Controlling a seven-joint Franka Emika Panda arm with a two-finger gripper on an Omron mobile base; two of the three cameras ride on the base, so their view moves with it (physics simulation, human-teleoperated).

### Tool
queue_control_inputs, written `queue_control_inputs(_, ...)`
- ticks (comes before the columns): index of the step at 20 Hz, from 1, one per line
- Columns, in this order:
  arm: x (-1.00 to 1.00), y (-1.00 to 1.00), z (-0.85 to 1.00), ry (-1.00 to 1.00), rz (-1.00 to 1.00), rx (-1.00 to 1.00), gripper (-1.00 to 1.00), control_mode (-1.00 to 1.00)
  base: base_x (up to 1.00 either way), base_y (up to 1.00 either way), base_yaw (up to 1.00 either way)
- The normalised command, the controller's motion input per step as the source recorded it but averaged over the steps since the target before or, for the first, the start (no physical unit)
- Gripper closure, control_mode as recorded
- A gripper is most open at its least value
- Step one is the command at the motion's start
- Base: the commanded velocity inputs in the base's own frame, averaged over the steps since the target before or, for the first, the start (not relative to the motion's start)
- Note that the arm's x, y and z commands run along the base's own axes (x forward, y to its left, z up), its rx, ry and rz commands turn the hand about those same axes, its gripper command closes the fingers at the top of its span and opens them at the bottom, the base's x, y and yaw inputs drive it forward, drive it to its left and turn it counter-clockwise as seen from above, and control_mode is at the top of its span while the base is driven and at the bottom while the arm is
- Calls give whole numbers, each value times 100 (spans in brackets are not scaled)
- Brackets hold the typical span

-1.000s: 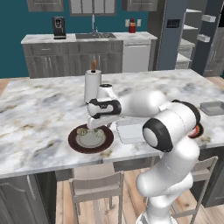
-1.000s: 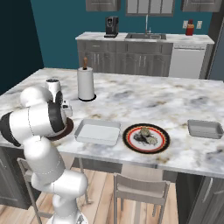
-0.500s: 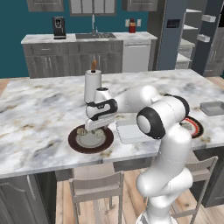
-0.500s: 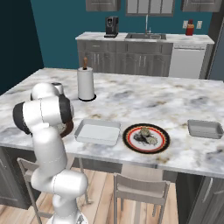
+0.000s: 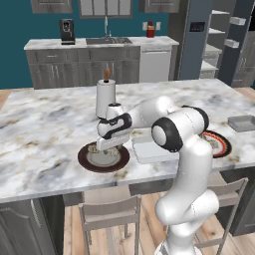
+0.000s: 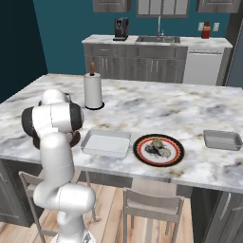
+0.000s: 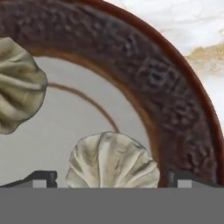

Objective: Place two dumplings into each of the tupperware containers and then place the containers in the fridge.

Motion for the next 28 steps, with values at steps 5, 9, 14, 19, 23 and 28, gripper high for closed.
queue_control_inputs(5,0,0,-12,0,0,0,-100,-100,0,0,0)
queue_control_inputs(9,0,0,-21,0,0,0,-100,-100,0,0,0)
queue_control_inputs(14,0,0,-11,0,0,0,100,-100,0,0,0)
queue_control_inputs(19,0,-6,0,0,0,0,100,-100,0,0,0)
queue_control_inputs(23,3,-19,62,1,-2,0,100,-100,0,0,0)
queue_control_inputs(28,-33,-57,83,4,-11,0,100,-100,0,0,0)
